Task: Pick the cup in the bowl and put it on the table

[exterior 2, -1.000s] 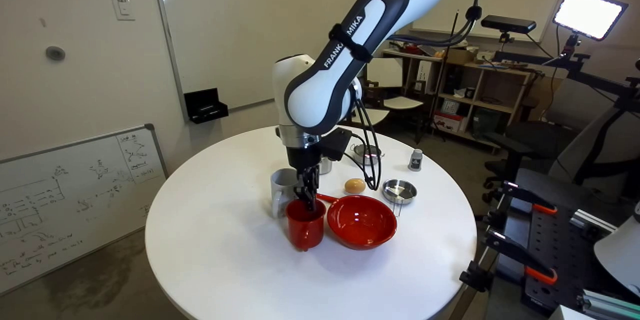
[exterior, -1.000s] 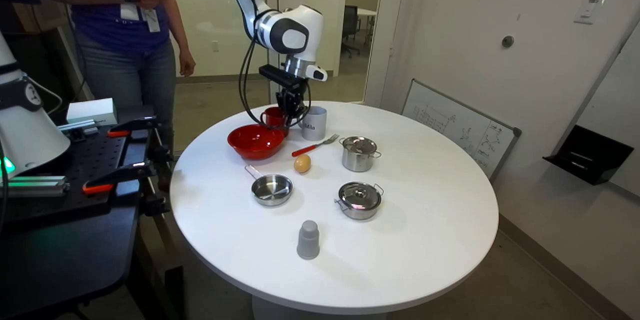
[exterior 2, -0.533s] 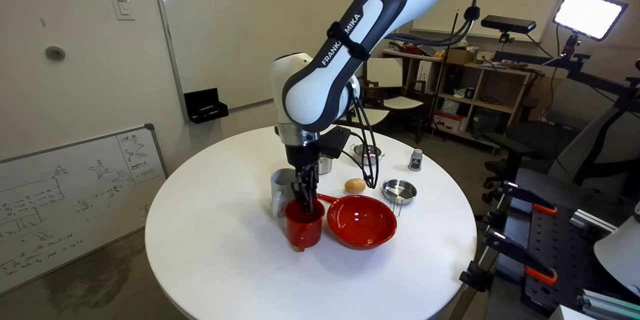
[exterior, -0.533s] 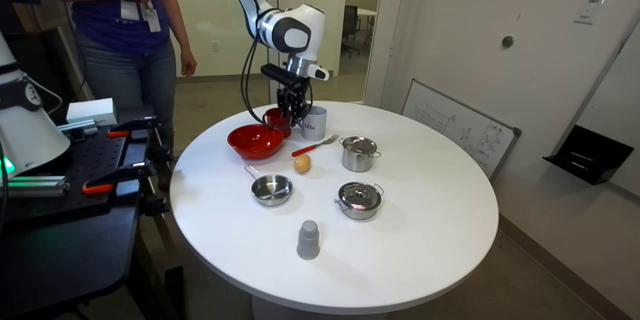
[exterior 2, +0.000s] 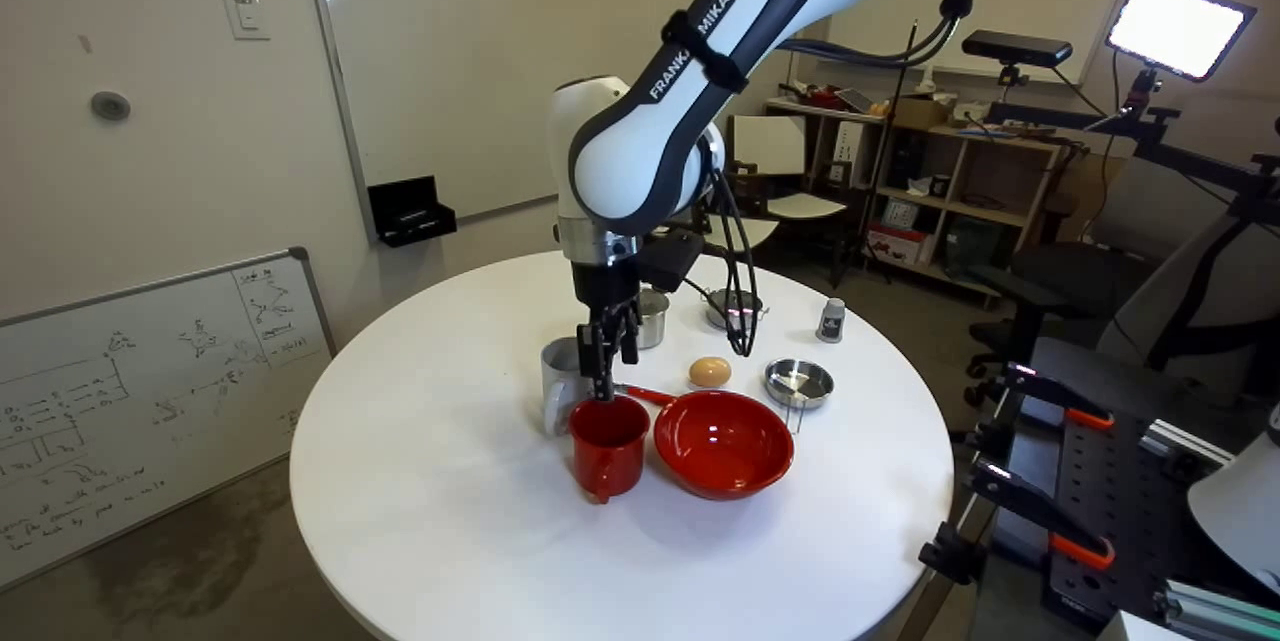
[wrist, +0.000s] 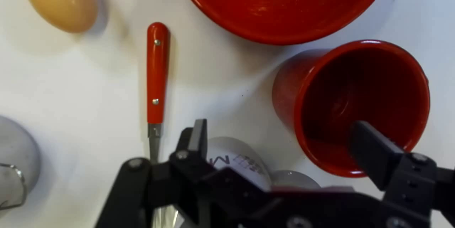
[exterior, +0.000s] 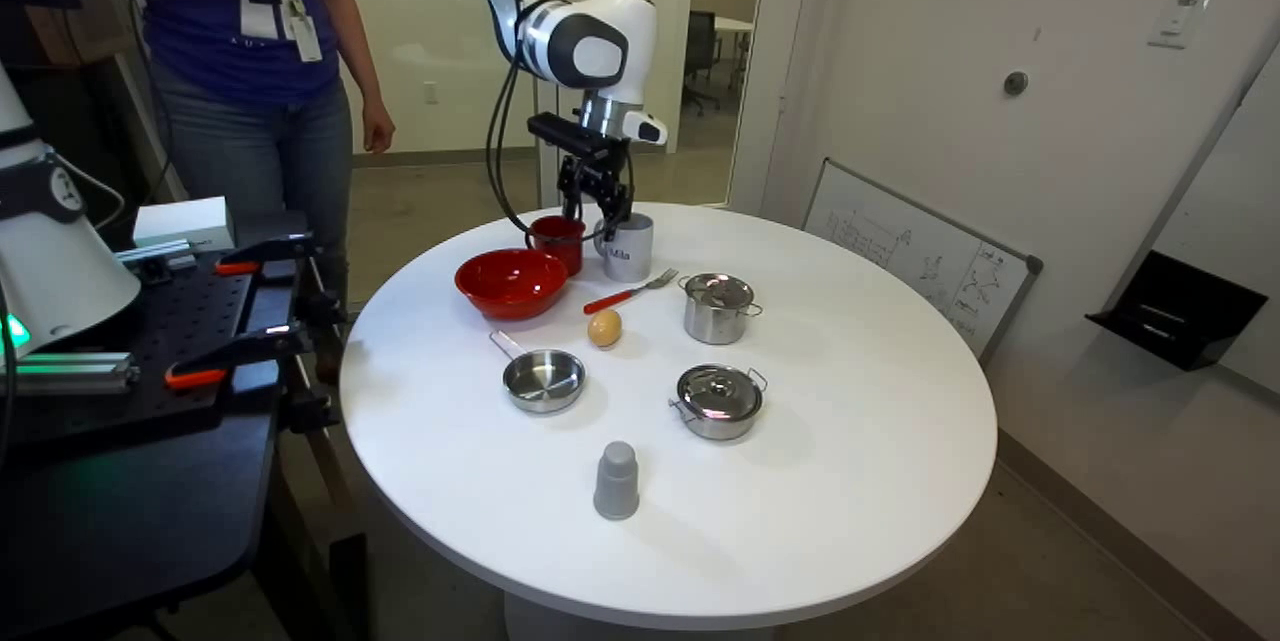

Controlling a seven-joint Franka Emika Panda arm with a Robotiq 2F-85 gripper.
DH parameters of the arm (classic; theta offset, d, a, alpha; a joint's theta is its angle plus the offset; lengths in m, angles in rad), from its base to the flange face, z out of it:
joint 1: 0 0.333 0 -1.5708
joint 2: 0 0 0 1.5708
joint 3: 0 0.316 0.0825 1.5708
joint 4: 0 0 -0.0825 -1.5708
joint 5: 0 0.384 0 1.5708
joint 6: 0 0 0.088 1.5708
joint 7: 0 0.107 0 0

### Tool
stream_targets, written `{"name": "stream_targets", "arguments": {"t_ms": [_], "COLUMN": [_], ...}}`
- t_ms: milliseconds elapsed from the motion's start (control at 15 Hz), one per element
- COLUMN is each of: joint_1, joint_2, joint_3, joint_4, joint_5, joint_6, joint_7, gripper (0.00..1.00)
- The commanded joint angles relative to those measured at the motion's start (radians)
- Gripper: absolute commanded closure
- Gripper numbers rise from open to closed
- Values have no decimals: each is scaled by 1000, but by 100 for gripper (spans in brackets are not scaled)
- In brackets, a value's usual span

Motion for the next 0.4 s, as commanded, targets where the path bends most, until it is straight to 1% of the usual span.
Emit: {"name": "stream_targets", "arguments": {"t_ms": [0,133,200,333], "joint_1": [9,21,8,8], "joint_2": [-154,-218,-127,-154], "joint_3": [-20,-38,-21,-23], "joint_4": [-120,-158,-72,-84], "joint_5": [7,-4,3,3], "joint_6": [10,8,-2,-5], "joint_7": [59,101,55,58], "gripper": [0,0,0,0]}}
